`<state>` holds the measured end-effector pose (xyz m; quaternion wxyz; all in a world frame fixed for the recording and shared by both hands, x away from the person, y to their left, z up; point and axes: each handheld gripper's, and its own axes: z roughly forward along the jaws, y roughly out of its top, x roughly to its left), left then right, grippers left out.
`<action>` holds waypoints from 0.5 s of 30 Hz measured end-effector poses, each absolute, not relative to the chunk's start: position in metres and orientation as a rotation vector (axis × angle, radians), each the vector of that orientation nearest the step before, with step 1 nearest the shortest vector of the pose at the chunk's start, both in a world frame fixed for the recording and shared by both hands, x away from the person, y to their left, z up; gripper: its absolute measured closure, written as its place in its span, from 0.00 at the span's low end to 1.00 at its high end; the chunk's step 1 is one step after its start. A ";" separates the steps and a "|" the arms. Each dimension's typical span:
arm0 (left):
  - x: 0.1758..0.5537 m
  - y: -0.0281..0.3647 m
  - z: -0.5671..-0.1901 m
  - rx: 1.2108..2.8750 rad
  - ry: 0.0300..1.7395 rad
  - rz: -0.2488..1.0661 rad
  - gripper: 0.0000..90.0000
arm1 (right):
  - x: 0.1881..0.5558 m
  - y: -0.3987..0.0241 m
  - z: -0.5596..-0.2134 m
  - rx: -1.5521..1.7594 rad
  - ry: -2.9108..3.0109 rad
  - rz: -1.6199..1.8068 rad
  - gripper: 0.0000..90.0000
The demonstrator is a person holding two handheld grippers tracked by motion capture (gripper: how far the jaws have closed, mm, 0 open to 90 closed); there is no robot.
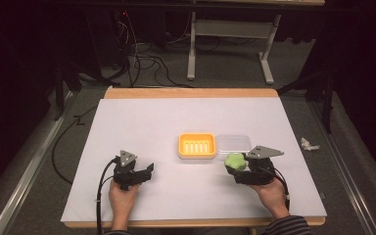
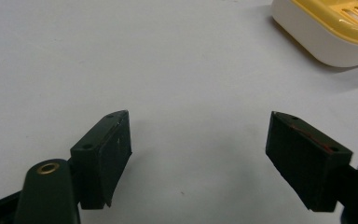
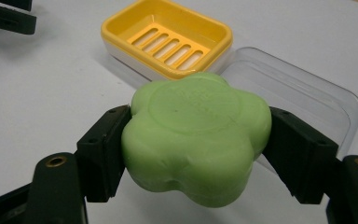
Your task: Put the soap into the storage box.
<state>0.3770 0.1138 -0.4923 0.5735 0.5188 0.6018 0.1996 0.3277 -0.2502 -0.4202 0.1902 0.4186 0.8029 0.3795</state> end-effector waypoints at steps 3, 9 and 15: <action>0.377 0.114 -0.492 1.221 1.408 0.469 0.26 | 0.330 -0.248 -0.420 1.175 2.257 1.071 0.30; 0.377 0.114 -0.493 1.225 1.406 0.472 0.26 | 0.334 -0.242 -0.413 1.149 2.257 1.083 0.30; 0.377 0.114 -0.492 1.222 1.408 0.470 0.26 | 0.342 -0.236 -0.407 1.126 2.257 1.103 0.30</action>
